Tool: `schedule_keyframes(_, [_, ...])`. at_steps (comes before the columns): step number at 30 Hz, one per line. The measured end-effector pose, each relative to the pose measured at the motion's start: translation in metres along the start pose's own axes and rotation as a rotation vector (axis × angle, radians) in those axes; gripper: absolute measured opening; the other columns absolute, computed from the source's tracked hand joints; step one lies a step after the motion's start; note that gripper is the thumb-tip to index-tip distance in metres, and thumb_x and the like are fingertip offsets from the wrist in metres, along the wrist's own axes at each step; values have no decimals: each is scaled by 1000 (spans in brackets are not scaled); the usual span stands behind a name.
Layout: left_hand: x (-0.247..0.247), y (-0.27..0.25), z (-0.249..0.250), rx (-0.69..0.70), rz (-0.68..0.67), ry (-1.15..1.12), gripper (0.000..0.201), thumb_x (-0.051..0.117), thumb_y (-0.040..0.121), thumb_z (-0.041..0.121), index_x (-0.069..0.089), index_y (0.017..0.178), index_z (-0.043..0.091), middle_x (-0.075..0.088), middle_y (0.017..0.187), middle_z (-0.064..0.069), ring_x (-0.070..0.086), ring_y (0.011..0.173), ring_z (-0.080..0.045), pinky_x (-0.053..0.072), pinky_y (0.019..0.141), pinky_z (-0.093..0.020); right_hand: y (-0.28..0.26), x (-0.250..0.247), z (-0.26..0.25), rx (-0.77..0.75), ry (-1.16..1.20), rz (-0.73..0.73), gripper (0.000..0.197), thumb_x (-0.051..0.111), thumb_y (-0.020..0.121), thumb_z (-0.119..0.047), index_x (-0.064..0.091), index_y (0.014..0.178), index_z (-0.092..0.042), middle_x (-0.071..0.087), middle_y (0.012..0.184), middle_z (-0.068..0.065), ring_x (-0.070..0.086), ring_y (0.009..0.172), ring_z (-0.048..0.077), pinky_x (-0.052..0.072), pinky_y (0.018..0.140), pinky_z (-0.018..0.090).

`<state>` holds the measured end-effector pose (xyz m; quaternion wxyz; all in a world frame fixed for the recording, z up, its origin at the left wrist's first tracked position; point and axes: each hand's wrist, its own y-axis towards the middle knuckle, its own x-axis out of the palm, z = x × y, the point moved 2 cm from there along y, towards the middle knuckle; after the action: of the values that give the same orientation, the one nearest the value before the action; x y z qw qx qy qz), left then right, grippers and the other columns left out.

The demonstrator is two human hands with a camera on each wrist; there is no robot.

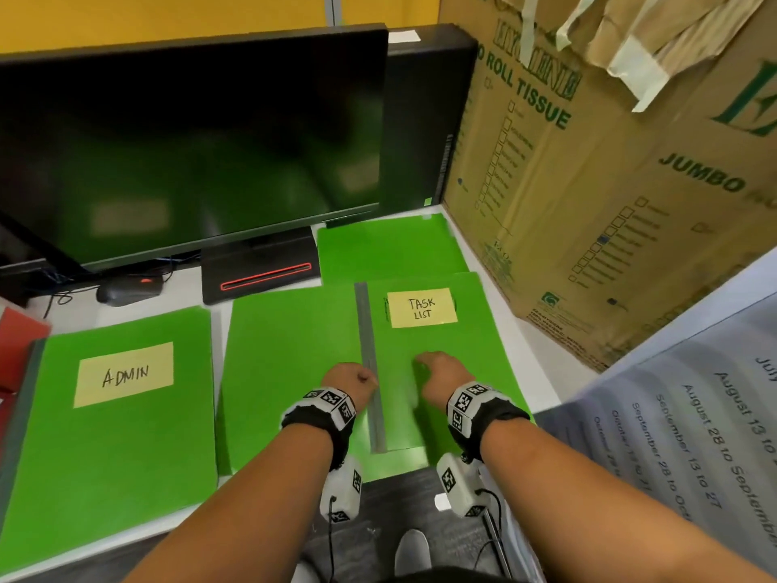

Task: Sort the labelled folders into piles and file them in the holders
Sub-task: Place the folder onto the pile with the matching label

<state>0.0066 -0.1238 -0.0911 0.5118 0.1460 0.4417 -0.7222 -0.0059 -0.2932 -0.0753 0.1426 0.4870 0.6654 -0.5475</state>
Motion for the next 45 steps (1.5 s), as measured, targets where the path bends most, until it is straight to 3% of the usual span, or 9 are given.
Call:
schedule_keyframes(3, [4, 4, 6, -56, 31, 8, 26, 51, 92, 18, 71, 103, 6, 69, 108, -12, 64, 100, -30, 53, 88, -36, -2, -1, 4, -8, -40, -10, 73, 48, 75, 8, 44, 136, -31, 47, 141, -1, 46, 128, 27, 34, 108, 55])
schedule_keyframes(7, [4, 7, 10, -111, 61, 89, 23, 49, 93, 14, 70, 99, 9, 66, 111, -14, 62, 101, -29, 51, 92, -34, -1, -4, 11, 4, -76, 5, 79, 50, 74, 5, 38, 140, -38, 37, 149, 1, 24, 142, 24, 11, 112, 64])
schedule_keyframes(10, [5, 8, 13, -113, 37, 84, 30, 50, 93, 16, 68, 115, 7, 66, 119, -13, 61, 108, -31, 50, 94, -36, 0, -3, 14, -20, 44, -23, 85, 47, 70, 12, 40, 138, -38, 32, 151, 2, 26, 141, 26, 30, 108, 62])
schedule_keyframes(15, [7, 8, 17, -126, -10, -23, 19, 56, 87, 19, 68, 79, 7, 64, 83, -16, 62, 80, -31, 55, 85, -37, 4, -3, 16, -42, 105, -1, 88, 46, 67, 14, 40, 139, -36, 36, 150, 1, 33, 138, 27, 39, 104, 58])
schedule_keyframes(21, [1, 8, 27, -116, 24, -240, 7, 63, 77, 16, 68, 79, 13, 73, 90, -14, 70, 89, -31, 58, 83, -41, 2, -11, 19, -74, 194, 64, 75, 49, 79, 11, 38, 143, -25, 37, 149, 3, 45, 131, 25, 47, 101, 34])
schedule_keyframes(31, [-77, -28, 60, 51, 248, -317, 16, 60, 84, 16, 66, 95, 6, 65, 87, -6, 57, 75, -20, 49, 69, -25, 5, -30, -11, -29, 272, 320, 60, 51, 84, -5, 39, 141, -22, 41, 139, 14, 46, 124, 33, 43, 105, 40])
schedule_keyframes(38, [-125, -64, 57, 125, 343, -273, 5, 58, 85, 17, 62, 85, 14, 60, 80, -1, 54, 74, -19, 48, 74, -28, -2, -22, -52, -87, 308, 208, 56, 51, 88, -9, 40, 142, -19, 46, 139, 13, 54, 117, 31, 47, 98, 35])
schedule_keyframes(41, [-144, -81, 47, 159, 384, -227, 6, 57, 87, 16, 62, 88, 14, 59, 77, 0, 53, 72, -18, 41, 60, -21, -9, -15, -70, -117, 313, 153, 54, 51, 93, -14, 35, 145, -17, 42, 145, 12, 53, 120, 29, 47, 95, 29])
schedule_keyframes(45, [-166, -99, 35, 200, 438, -191, 8, 56, 87, 16, 63, 89, 13, 64, 91, -7, 55, 75, -21, 46, 62, -25, -15, -4, -86, -73, 339, 104, 54, 47, 96, -24, 30, 146, -12, 41, 146, 14, 48, 127, 30, 40, 102, 33])
